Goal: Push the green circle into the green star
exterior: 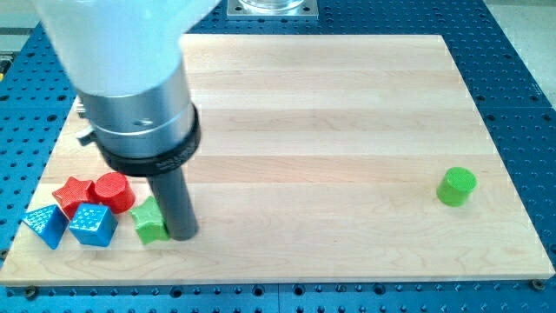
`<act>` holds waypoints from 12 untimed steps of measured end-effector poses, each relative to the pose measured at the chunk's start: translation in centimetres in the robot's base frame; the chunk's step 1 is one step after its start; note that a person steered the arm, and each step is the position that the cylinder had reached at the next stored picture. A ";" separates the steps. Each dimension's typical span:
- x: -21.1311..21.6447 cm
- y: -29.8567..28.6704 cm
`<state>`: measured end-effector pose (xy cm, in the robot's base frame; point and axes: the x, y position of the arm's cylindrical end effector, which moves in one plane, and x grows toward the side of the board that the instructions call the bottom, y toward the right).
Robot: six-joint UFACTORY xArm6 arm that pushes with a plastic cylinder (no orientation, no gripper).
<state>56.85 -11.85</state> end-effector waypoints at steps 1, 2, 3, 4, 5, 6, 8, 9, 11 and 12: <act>0.0 -1.1; 0.3 6.8; 1.1 17.4; 1.1 30.1; 0.0 39.5; -2.8 40.0; -3.1 22.6; -4.6 29.6; -8.0 35.0; -8.1 20.5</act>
<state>48.78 8.62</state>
